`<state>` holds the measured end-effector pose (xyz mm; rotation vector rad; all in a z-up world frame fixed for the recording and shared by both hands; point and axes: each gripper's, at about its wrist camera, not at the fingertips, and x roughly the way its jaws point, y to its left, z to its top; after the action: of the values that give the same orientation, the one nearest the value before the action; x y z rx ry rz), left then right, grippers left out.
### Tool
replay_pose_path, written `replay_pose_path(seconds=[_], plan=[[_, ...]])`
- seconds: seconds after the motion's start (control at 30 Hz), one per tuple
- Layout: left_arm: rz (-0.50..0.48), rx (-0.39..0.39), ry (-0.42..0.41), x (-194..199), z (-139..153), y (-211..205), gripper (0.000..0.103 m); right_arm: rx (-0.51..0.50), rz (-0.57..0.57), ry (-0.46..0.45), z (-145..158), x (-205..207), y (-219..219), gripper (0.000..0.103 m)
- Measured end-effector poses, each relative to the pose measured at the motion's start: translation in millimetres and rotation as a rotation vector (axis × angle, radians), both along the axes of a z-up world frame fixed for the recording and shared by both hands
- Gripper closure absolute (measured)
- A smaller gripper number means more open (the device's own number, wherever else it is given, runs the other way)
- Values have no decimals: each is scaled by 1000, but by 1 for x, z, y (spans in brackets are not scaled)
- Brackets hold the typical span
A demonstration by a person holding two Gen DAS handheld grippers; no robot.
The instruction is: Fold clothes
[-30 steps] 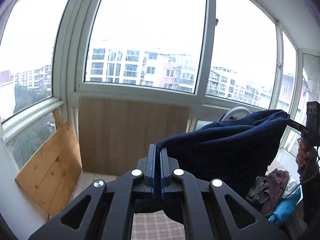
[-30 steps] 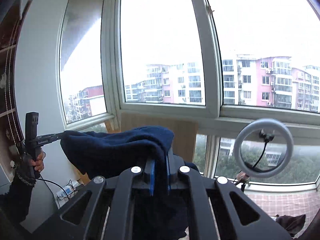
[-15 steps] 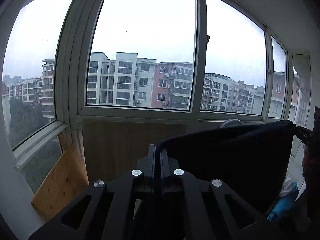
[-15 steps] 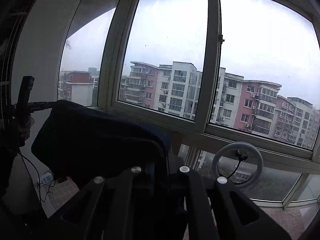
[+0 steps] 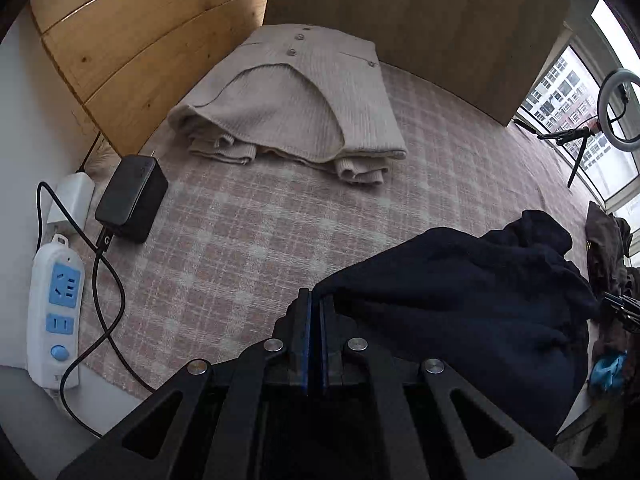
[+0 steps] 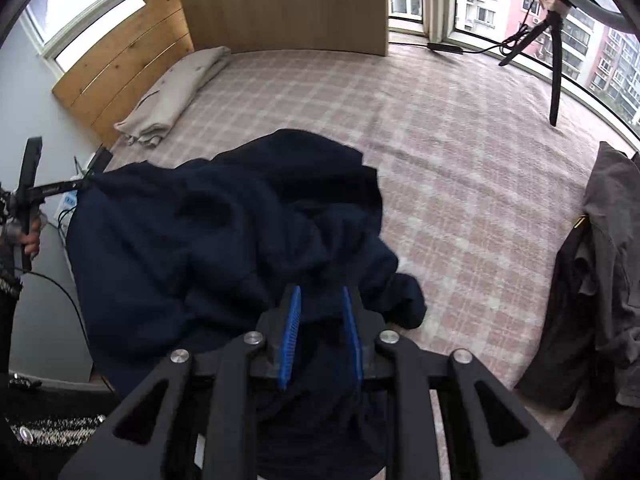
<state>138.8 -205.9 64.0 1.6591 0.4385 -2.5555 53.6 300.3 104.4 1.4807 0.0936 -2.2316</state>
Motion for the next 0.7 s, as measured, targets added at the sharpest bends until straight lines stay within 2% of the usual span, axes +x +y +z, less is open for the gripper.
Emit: replay_pose_path(seconds=[0.03, 0.13, 0.27, 0.3, 0.33, 0.37, 0.4, 0.5, 0.57, 0.7], plan=[[4, 3, 4, 2, 2, -1, 100, -8, 19, 2, -1, -8, -3, 61], [-6, -7, 28, 7, 13, 3, 100, 21, 135, -17, -15, -26, -28, 50], [-5, -5, 41, 17, 21, 6, 100, 108, 279, -42, -42, -40, -63, 49], [-2, -9, 40, 18, 21, 6, 100, 102, 294, -60, -48, -41, -67, 56], [1, -12, 40, 19, 21, 6, 100, 88, 305, -80, -53, -42, -69, 87], [5, -9, 41, 19, 22, 6, 100, 81, 303, -79, -52, -42, -70, 99], [7, -5, 46, 19, 24, 7, 100, 78, 294, -71, -49, -41, -69, 98], [-5, 14, 76, 24, 38, 12, 100, 7, 261, -14, -16, -31, -48, 98], [-27, 24, 87, 31, 47, 19, 100, -101, 214, -34, 15, -19, -21, 98], [-70, 21, 97, 44, 57, 36, 100, -279, 212, 26, 85, 29, 26, 98]])
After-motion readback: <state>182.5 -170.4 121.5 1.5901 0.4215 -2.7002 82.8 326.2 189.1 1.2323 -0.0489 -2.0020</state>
